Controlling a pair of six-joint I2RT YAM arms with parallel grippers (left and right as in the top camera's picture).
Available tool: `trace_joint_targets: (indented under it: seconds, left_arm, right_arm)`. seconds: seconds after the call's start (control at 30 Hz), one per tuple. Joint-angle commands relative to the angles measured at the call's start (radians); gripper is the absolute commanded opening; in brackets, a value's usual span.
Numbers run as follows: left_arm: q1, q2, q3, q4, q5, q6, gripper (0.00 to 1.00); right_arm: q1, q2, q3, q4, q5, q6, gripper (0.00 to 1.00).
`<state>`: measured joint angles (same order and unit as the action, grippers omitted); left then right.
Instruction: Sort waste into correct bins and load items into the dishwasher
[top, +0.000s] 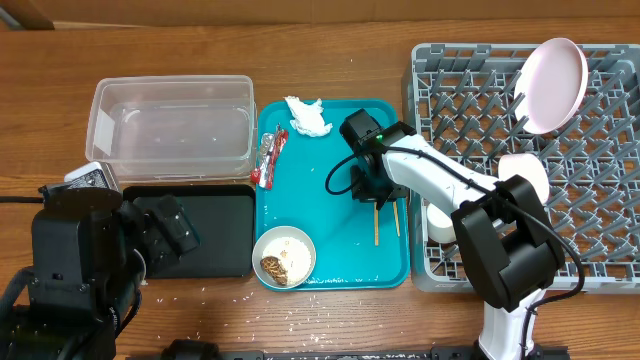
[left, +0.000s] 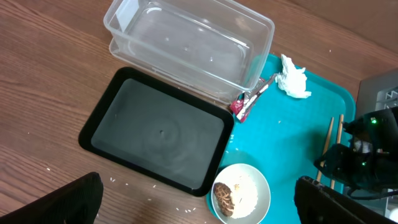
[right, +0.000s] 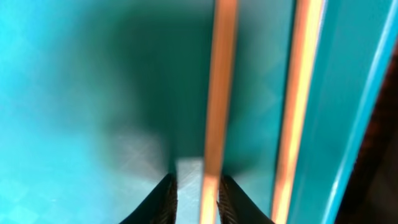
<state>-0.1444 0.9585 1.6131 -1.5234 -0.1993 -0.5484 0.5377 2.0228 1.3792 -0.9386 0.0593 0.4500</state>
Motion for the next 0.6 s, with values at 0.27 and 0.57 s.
trace_joint_targets:
  seconds: [0.27,0.57]
  left_arm:
    - [-0.006,0.002,0.012,0.002,-0.017,-0.013,1.00]
    - [-0.006,0.002,0.012,0.002,-0.017,-0.013,1.00]
  right_arm:
    - [-0.001,-0.055,0.061,-0.032,-0.024,-0.007,0.04]
    - [-0.088,-0.367,0.161,-0.100,0.147,-0.051,0.04]
